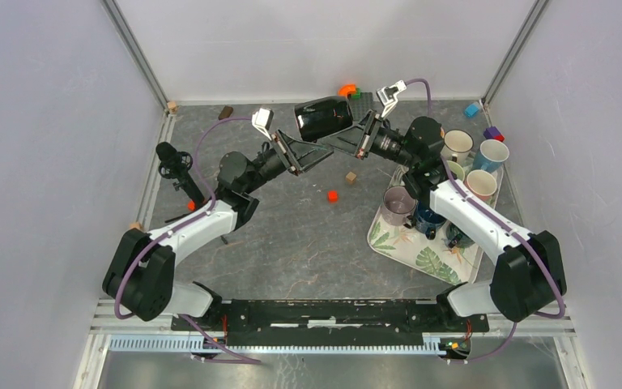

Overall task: Turn the mug right side up
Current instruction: Turn over the cup at the center of the board.

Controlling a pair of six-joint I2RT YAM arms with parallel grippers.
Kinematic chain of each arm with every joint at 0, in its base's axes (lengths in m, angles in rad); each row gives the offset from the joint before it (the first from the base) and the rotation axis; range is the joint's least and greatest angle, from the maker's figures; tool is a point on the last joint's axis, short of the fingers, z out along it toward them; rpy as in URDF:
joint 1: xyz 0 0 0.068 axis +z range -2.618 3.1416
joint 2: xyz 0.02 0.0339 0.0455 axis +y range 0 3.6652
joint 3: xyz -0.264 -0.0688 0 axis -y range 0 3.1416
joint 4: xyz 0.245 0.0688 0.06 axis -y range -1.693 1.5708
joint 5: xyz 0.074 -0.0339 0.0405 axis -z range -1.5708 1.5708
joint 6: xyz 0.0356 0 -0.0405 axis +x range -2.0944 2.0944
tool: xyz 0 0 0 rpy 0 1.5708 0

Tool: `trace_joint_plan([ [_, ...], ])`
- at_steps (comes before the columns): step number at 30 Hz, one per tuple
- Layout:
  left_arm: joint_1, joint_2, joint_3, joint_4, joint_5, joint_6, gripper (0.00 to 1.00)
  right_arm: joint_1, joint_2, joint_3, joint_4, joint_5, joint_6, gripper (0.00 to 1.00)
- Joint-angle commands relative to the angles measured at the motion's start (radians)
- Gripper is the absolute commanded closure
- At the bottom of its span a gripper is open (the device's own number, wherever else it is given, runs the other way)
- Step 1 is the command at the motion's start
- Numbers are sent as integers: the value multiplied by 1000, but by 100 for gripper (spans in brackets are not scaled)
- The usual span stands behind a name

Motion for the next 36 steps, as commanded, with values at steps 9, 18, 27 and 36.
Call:
trace_joint_plan([
  [9, 4, -72, -23, 24, 28, 5, 63, 7, -34, 34, 130, -5, -14, 100],
  [18, 4, -123, -21, -68, 39, 75, 58, 7, -23, 43, 130, -14, -15, 100],
  [27, 5, -140, -27, -78, 41, 87, 57, 7, -20, 44, 131, -17, -12, 100],
  [36, 5, -138, -19, -86, 43, 97, 74, 8, -15, 42, 130, -19, -11, 100],
])
